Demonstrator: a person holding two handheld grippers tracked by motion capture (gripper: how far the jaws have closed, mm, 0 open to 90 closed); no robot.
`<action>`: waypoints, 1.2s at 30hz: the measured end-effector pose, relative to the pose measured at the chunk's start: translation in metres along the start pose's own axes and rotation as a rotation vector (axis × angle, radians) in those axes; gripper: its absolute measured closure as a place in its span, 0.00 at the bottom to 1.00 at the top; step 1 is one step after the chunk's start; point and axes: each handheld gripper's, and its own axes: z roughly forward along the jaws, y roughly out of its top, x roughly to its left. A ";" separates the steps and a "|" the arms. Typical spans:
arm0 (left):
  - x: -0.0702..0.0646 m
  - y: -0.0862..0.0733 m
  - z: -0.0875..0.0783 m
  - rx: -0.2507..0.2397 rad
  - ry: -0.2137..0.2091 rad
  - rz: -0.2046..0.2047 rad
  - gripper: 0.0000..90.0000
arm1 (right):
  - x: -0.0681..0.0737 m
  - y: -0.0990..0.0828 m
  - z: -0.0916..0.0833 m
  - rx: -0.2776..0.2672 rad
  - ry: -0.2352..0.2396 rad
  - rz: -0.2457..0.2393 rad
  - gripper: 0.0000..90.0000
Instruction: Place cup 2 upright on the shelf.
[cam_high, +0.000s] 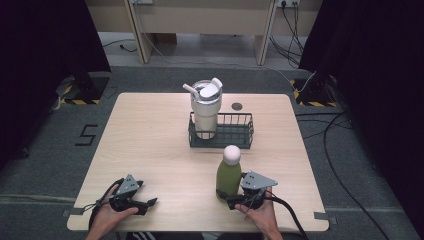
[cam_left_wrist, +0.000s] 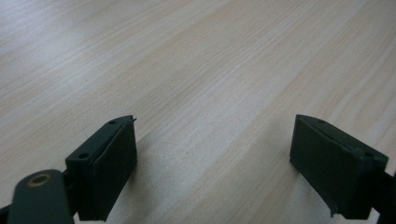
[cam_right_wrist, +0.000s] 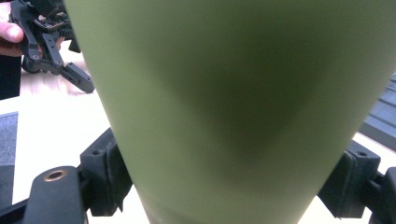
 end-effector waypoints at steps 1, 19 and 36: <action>0.000 0.000 0.000 0.000 0.000 0.000 0.16 | 0.000 0.000 0.000 -0.002 0.000 -0.002 0.21; 0.000 0.000 0.000 0.000 0.000 0.000 0.16 | 0.000 0.002 0.000 -0.027 -0.018 -0.011 0.23; 0.000 0.000 0.000 -0.001 0.000 -0.001 0.16 | -0.010 0.016 -0.010 -0.037 -0.060 -0.003 0.23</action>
